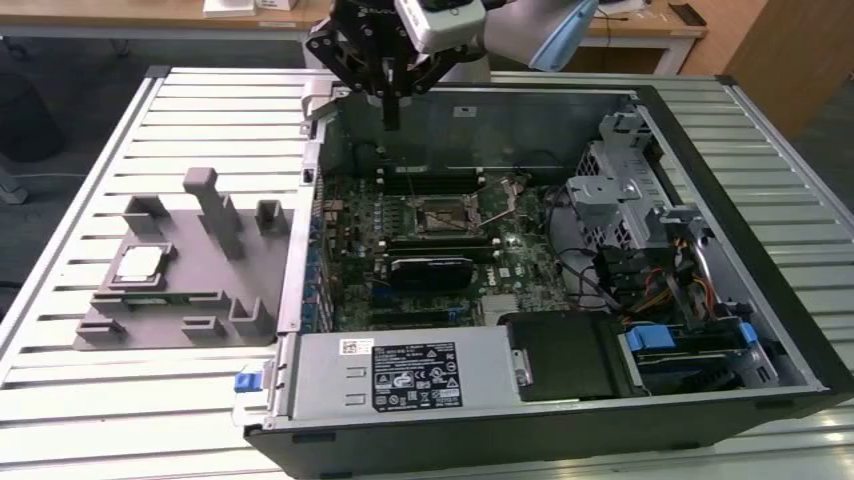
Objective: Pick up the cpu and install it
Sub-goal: 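Reach for the cpu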
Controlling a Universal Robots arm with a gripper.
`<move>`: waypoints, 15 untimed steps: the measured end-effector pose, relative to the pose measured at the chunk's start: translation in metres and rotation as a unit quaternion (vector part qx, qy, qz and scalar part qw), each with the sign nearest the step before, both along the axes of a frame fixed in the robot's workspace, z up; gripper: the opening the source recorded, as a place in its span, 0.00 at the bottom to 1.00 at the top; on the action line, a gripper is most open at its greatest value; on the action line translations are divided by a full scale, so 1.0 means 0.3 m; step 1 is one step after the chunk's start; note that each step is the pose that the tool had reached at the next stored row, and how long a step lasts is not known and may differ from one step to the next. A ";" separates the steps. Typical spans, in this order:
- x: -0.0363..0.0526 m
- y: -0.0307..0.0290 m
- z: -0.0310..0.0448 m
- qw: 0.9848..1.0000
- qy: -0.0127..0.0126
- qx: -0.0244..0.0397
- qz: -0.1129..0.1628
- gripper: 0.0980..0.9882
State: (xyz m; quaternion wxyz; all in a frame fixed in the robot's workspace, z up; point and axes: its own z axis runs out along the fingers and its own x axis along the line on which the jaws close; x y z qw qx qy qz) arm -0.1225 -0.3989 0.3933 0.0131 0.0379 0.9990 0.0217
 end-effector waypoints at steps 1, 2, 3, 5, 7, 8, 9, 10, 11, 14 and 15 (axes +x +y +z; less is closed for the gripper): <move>-0.002 0.000 0.000 1.000 0.000 0.000 0.000 0.01; -0.004 0.000 0.000 1.000 0.000 0.000 0.000 0.01; -0.008 0.000 0.000 1.000 0.000 0.000 0.000 0.01; -0.018 0.000 0.000 1.000 0.000 0.000 0.000 0.01; -0.032 0.000 -0.001 1.000 0.000 0.000 0.000 0.01; -0.039 0.000 -0.001 1.000 0.000 0.000 0.000 0.01; -0.046 0.000 -0.001 1.000 0.000 0.000 0.000 0.01; -0.053 0.000 -0.001 1.000 0.000 0.000 0.000 0.01; -0.061 0.000 -0.002 1.000 0.000 0.000 0.000 0.01; -0.086 0.000 -0.002 1.000 0.000 0.000 0.000 0.01; -0.095 0.000 -0.003 1.000 0.000 0.000 0.000 0.01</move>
